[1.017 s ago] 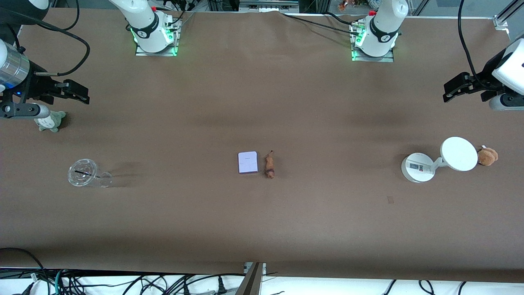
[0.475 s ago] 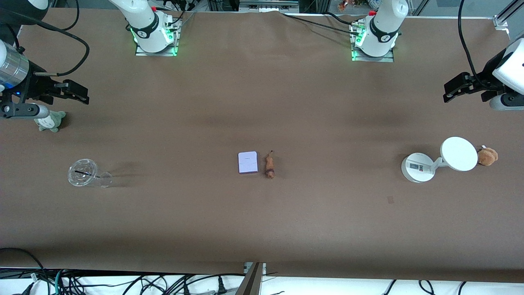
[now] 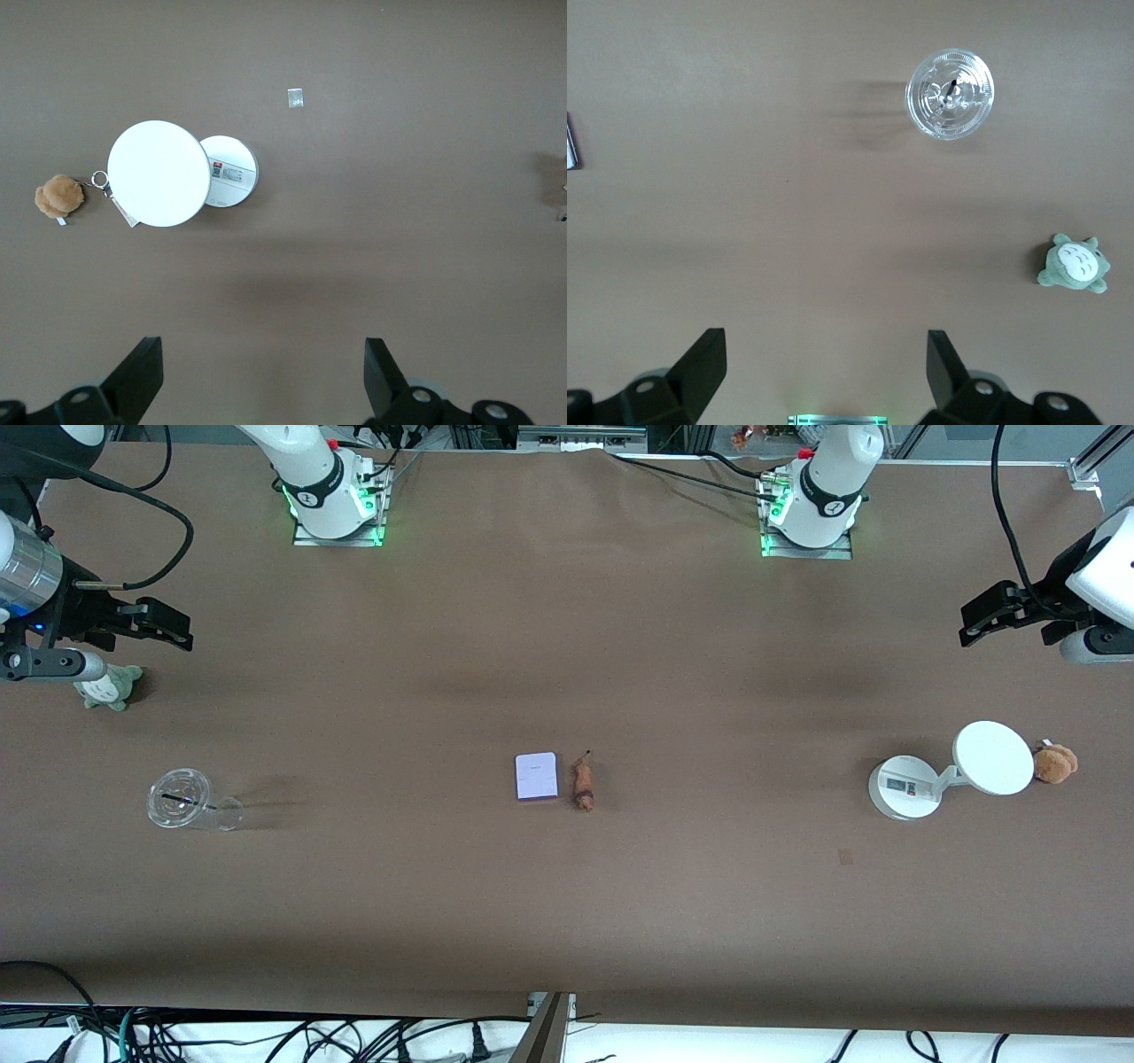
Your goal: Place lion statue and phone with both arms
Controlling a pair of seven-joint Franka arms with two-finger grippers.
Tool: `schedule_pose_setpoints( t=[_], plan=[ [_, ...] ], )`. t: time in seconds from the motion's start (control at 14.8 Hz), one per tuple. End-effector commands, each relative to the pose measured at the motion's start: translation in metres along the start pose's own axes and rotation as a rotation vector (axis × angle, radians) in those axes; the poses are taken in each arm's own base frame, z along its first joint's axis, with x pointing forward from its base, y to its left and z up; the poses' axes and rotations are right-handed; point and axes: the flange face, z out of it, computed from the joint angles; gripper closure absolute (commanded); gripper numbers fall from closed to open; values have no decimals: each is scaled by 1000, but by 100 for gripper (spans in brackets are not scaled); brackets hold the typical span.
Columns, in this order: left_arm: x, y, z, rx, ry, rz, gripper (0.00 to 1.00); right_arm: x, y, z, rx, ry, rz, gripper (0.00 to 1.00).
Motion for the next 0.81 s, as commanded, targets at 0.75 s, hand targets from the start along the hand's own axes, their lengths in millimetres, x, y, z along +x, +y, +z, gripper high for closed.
schedule_pose_setpoints(
  t=[0.75],
  plan=[
    [29,9,2,-35,113,49,0,4,1,-3,7,6,-10,0]
  ],
)
